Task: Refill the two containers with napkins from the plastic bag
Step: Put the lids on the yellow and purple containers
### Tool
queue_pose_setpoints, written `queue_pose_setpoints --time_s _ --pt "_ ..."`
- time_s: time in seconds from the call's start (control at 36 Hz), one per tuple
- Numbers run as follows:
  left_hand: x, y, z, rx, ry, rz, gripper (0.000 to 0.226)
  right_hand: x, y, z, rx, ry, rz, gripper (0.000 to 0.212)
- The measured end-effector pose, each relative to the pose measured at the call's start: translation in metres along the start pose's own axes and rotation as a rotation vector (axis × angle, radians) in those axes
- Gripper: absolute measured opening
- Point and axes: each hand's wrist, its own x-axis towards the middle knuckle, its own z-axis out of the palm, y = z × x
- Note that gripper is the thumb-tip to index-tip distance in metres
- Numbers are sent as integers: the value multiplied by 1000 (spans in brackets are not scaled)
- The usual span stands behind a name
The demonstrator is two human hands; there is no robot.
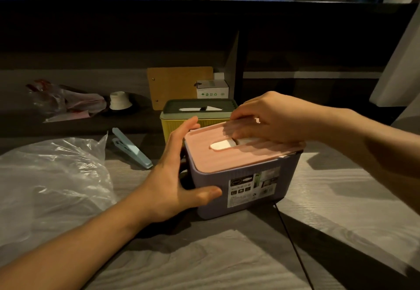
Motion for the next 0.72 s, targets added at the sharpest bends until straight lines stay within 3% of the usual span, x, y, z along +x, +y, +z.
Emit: queue_pose_setpoints --time_s 0.25,0.36,0.47,0.72 --pt "0 0 0 5 -2 16 125 1 2 -7 -135 0 -15 49" --pt "-1 -2 -1 16 -4 32 126 0 -1 -18 -153 12 -18 70" --pt "-1 -1 -1 19 8 27 127 2 0 -6 -148 -47 -44 50" --pt "1 2 -1 25 40 12 105 0 -2 3 -92 -15 -25 53"
